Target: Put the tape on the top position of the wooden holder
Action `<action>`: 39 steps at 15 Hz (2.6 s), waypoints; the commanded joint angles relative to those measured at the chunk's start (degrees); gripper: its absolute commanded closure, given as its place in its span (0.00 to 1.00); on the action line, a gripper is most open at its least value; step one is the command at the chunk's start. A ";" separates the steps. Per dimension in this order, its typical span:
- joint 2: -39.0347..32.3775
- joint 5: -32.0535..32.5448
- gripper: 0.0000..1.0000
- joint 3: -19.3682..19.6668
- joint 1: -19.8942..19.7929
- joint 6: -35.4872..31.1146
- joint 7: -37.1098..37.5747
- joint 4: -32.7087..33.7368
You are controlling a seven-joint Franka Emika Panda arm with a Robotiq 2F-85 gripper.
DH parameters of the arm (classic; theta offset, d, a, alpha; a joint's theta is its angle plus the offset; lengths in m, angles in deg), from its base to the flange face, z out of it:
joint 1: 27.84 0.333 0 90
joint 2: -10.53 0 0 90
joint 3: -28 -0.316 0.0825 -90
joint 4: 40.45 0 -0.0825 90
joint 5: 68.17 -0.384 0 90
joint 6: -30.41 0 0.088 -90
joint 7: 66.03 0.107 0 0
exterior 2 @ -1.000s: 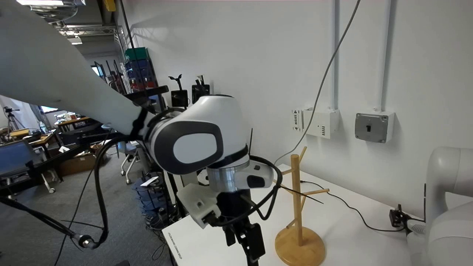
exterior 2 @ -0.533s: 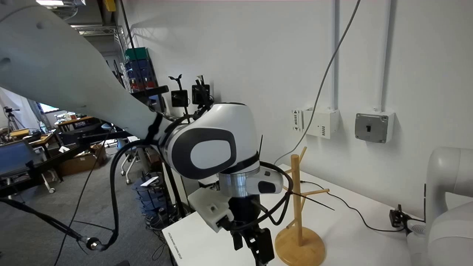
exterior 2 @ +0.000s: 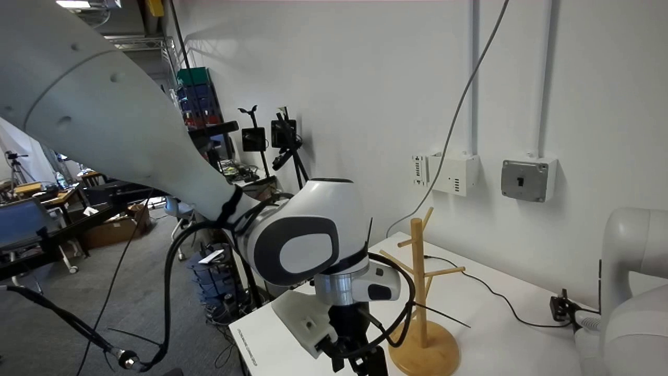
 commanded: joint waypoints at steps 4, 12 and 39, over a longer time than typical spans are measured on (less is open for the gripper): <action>-4.51 2.34 0.00 1.69 -0.54 -8.57 -3.08 -1.58; -7.21 3.36 0.00 4.19 -0.77 -11.33 -2.76 -1.62; -24.24 1.21 0.00 3.70 -2.35 -11.31 -5.34 10.78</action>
